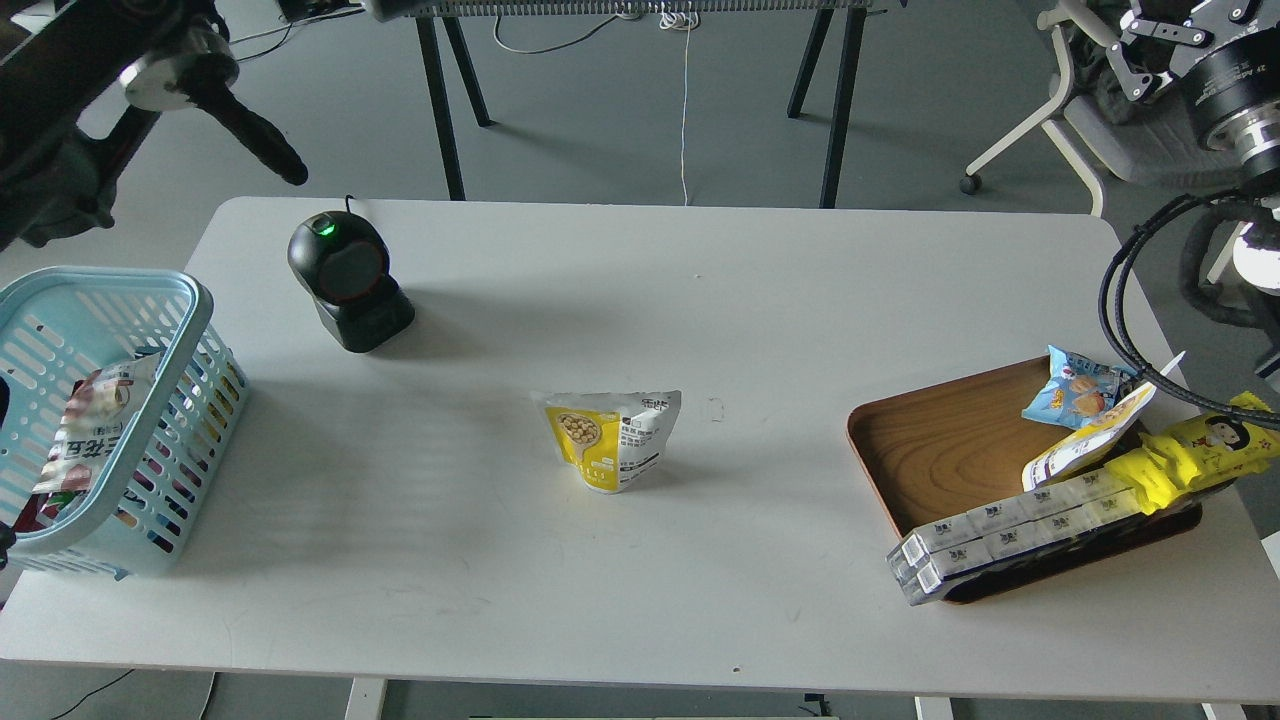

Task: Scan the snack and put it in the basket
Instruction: 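Reach the left gripper over to the yellow packet on the table, then grasp the yellow packet with the left gripper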

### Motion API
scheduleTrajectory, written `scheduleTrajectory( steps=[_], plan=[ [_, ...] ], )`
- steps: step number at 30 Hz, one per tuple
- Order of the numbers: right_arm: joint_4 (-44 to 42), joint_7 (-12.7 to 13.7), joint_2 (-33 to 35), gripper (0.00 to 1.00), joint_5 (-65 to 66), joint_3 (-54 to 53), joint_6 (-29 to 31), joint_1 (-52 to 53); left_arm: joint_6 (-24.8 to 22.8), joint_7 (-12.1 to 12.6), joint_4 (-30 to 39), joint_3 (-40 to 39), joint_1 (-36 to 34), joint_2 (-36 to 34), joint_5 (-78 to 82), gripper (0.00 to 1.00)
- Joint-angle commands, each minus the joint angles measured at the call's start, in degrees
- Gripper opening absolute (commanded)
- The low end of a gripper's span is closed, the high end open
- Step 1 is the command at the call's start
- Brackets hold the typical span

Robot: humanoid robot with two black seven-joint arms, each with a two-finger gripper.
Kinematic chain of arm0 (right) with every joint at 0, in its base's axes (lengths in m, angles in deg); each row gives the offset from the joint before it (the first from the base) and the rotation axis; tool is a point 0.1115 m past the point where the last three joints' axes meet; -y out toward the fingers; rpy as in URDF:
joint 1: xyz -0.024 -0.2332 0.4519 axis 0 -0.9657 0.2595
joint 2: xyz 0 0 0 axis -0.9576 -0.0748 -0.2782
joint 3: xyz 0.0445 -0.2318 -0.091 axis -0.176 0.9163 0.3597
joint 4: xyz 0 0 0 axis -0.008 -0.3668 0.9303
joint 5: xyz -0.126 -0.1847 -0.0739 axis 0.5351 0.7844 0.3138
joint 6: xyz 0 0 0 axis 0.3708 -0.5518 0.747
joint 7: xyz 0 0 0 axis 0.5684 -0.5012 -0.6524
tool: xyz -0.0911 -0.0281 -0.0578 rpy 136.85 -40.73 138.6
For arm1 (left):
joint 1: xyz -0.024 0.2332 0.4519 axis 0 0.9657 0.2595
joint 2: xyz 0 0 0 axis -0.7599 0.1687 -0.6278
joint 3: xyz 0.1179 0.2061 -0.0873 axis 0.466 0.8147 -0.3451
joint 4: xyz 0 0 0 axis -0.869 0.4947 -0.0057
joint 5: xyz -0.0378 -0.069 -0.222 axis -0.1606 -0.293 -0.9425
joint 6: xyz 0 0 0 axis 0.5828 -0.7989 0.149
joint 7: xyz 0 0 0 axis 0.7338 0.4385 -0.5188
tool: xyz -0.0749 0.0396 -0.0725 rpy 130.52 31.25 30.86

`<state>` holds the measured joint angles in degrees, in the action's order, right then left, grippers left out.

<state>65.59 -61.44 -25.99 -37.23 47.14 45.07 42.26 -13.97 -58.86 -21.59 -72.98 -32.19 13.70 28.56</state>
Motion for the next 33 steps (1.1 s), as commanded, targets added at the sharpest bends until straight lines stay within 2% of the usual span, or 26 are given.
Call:
scheduleTrajectory(
  steps=[1, 6, 13, 17, 19, 26, 33],
  plan=[
    [-0.8, 0.0, -2.0, 0.99, 0.0, -1.8, 0.0, -0.9, 0.0, -0.6, 8.1, 1.3, 0.6, -0.9, 13.3, 0.95],
    [-0.8, 0.0, -3.0, 0.99, 0.0, -1.9, 0.0, -1.4, 0.0, -1.5, 15.5, 5.7, 1.1, -2.3, 28.8, 0.95],
    [-0.8, 0.0, -3.0, 0.99, -0.4, -2.0, 0.0, -5.0, 0.0, -7.1, 20.2, 16.9, 1.0, -1.7, 55.8, 0.95],
    [-0.8, 0.0, -3.0, 0.99, -0.5, -2.9, 0.0, -7.8, 0.0, -11.6, 20.2, 21.7, 1.0, -1.8, 65.2, 0.95],
    [-0.8, 0.0, -3.0, 0.99, -0.5, -3.6, 0.0, -9.0, 0.0, -12.9, 20.2, 22.6, 1.2, -1.8, 67.2, 0.94],
    [-0.5, 0.0, -5.4, 0.99, -0.8, -4.0, 0.0, -9.9, 0.0, -13.0, 20.2, 27.0, 0.7, -1.7, 70.9, 0.92],
    [-0.3, 0.0, -5.6, 0.99, -0.7, -5.1, 0.0, -9.3, 0.0, -13.1, 19.5, 28.1, 3.8, -1.7, 70.9, 0.75]
  ],
)
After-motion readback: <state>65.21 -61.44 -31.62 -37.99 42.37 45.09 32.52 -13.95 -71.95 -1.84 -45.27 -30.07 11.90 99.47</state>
